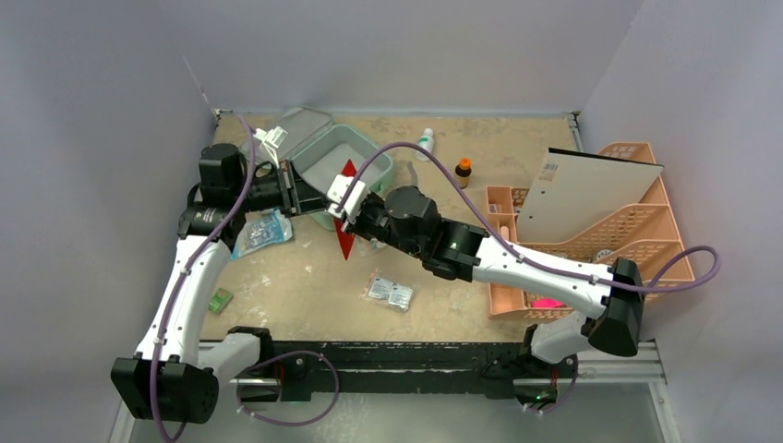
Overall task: Organize the medicine kit
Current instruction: Zip the medicine pouch.
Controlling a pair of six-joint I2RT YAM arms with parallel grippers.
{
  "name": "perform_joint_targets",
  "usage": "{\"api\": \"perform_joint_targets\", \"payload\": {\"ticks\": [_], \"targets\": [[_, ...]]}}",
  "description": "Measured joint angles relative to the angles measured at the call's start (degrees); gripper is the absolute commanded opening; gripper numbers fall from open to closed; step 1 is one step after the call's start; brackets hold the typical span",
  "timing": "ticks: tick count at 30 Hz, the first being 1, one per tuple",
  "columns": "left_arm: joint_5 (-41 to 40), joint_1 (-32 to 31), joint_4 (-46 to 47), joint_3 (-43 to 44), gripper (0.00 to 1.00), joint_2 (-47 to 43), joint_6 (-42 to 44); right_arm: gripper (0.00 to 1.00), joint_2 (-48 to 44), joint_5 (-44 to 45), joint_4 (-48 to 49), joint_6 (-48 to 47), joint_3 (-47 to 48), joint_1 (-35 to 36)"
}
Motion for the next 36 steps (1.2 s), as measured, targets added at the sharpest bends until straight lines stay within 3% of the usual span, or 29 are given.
{"api": "perform_joint_targets", "payload": {"ticks": [4, 16, 24, 30, 33, 36], "targets": [[-0.28, 0.02, -0.48, 0.00, 0.00, 0.22, 0.76, 0.27, 0.66, 0.35, -0.24, 0.42, 0.00, 0.11], [2.16, 0.00, -2.49, 0.15, 0.00, 0.52, 4.07, 0.31, 1.31, -5.84, -7.39, 5.75, 0.07, -0.07], [4.24, 0.00, -2.64, 0.24, 0.00, 0.31, 6.16, 0.25, 2.16, -6.73, -8.72, 6.60, 0.07, -0.07], [4.74, 0.00, -3.10, 0.39, 0.00, -0.28, 7.41, 0.29, 2.16, -6.32, -6.99, 7.28, 0.07, -0.07], [4.70, 0.00, -3.28, 0.50, 0.00, -0.28, 7.82, 0.23, 2.16, -5.57, -5.84, 7.45, 0.00, -0.07], [4.68, 0.00, -3.54, 0.74, 0.00, -0.28, 7.96, 0.07, 2.12, -4.74, -4.74, 7.52, -0.39, -0.07]]}}
